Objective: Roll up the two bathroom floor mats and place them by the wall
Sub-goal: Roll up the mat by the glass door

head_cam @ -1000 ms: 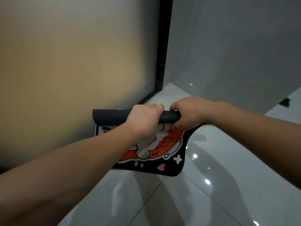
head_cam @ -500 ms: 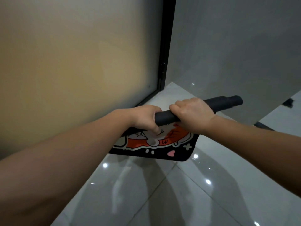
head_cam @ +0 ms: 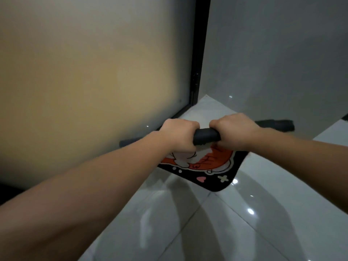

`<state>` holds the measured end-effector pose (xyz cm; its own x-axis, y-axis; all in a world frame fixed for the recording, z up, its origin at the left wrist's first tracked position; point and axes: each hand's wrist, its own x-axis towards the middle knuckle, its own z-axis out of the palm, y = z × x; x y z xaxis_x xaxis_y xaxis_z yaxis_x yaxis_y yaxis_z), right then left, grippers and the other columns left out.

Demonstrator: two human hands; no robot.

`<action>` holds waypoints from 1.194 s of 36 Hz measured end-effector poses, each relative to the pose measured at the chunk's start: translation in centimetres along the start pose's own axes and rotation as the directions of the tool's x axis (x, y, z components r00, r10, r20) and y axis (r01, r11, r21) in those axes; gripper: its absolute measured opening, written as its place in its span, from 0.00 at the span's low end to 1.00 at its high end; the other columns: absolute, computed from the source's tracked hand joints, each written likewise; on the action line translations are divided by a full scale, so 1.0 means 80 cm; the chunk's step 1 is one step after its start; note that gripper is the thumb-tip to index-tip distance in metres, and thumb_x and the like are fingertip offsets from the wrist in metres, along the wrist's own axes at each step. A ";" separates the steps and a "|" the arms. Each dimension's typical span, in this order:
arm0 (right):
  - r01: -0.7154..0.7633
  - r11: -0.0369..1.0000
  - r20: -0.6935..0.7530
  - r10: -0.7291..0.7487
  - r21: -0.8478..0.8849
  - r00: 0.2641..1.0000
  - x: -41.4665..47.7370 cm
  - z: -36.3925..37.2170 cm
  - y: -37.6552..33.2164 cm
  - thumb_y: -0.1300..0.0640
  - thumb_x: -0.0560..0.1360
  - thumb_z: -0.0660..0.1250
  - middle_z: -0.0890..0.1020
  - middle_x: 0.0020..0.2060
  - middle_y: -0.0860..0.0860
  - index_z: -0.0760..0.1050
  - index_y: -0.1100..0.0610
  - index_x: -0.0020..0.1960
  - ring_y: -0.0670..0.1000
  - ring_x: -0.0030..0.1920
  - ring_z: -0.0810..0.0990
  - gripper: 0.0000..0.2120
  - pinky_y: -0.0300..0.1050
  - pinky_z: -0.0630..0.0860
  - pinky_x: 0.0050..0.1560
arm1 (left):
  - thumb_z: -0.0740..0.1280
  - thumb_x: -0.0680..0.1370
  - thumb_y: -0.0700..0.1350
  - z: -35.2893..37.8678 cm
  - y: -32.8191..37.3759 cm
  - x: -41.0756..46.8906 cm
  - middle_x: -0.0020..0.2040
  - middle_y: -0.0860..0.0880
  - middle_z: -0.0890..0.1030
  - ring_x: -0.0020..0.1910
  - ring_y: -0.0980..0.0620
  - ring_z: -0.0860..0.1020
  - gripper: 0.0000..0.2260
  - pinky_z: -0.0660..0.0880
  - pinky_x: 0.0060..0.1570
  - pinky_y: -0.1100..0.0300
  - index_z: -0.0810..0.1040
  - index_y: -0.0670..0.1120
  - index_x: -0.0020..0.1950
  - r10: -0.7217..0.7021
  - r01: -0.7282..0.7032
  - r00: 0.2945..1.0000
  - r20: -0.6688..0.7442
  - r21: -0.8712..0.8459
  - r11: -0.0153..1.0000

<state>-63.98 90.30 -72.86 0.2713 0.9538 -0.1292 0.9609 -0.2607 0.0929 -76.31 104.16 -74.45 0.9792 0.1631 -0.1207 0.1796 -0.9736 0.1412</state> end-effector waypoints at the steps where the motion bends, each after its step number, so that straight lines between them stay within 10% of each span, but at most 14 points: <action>1: 0.052 0.996 -0.086 -0.058 -0.068 0.995 -0.004 0.004 0.001 0.48 0.69 0.66 0.77 0.36 0.48 0.70 0.50 0.45 0.53 0.36 0.76 0.09 0.45 0.67 0.34 | 0.69 0.65 0.53 -0.001 -0.003 0.000 0.34 0.54 0.73 0.35 0.51 0.74 0.15 0.66 0.30 0.58 0.70 0.54 0.47 -0.016 0.024 0.997 0.076 -0.099 0.995; 5: 0.154 0.973 -0.266 -0.196 -0.170 0.944 -0.012 0.009 0.002 0.56 0.72 0.62 0.78 0.36 0.52 0.72 0.55 0.45 0.55 0.34 0.76 0.04 0.48 0.71 0.33 | 0.72 0.63 0.52 0.003 -0.010 -0.004 0.38 0.53 0.77 0.36 0.55 0.76 0.15 0.74 0.35 0.58 0.71 0.56 0.46 -0.039 0.108 0.982 0.186 -0.379 0.919; 9: 0.148 0.977 -0.274 -0.186 -0.154 0.943 -0.013 0.014 0.001 0.53 0.72 0.64 0.78 0.37 0.53 0.72 0.55 0.46 0.55 0.34 0.76 0.06 0.49 0.72 0.35 | 0.70 0.64 0.51 0.007 -0.007 -0.004 0.35 0.54 0.75 0.36 0.53 0.75 0.13 0.69 0.31 0.59 0.71 0.54 0.46 -0.043 0.073 0.992 0.119 -0.266 0.961; 18: -0.111 0.940 0.327 -0.001 0.323 0.945 0.010 -0.001 0.007 0.47 0.60 0.75 0.78 0.37 0.45 0.73 0.45 0.47 0.47 0.37 0.77 0.18 0.43 0.70 0.34 | 0.66 0.69 0.52 0.022 0.007 -0.013 0.43 0.49 0.78 0.38 0.43 0.78 0.13 0.56 0.29 0.55 0.68 0.49 0.48 0.134 -0.059 0.938 -0.320 0.235 0.970; 31: 0.240 0.949 -0.251 -0.288 -0.205 0.924 -0.010 0.014 0.006 0.56 0.68 0.69 0.78 0.36 0.51 0.71 0.54 0.47 0.53 0.33 0.75 0.10 0.45 0.68 0.32 | 0.73 0.63 0.52 0.014 -0.002 -0.013 0.39 0.55 0.76 0.38 0.54 0.76 0.19 0.70 0.33 0.59 0.70 0.55 0.50 -0.046 0.102 0.987 0.153 -0.379 0.920; 38: 0.009 0.994 0.105 -0.020 0.110 0.994 0.001 0.008 -0.006 0.43 0.63 0.71 0.75 0.34 0.45 0.69 0.46 0.44 0.52 0.37 0.76 0.15 0.44 0.68 0.35 | 0.68 0.67 0.50 0.032 0.004 -0.018 0.42 0.50 0.78 0.40 0.44 0.78 0.14 0.60 0.31 0.55 0.67 0.50 0.49 0.034 0.005 0.972 -0.233 0.165 0.986; 43: -0.060 0.965 0.240 -0.003 0.256 0.971 0.007 0.002 -0.004 0.45 0.61 0.74 0.78 0.37 0.47 0.72 0.47 0.45 0.50 0.37 0.76 0.16 0.45 0.70 0.34 | 0.67 0.68 0.48 0.033 0.003 -0.017 0.44 0.50 0.78 0.40 0.44 0.77 0.14 0.58 0.29 0.56 0.67 0.50 0.50 0.089 -0.027 0.950 -0.298 0.208 0.978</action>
<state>-64.11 90.88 -73.15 0.2732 0.8910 -0.3626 0.9249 -0.3470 -0.1557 -77.83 103.29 -76.82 0.9749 0.1156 0.1903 0.1296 -0.9896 -0.0628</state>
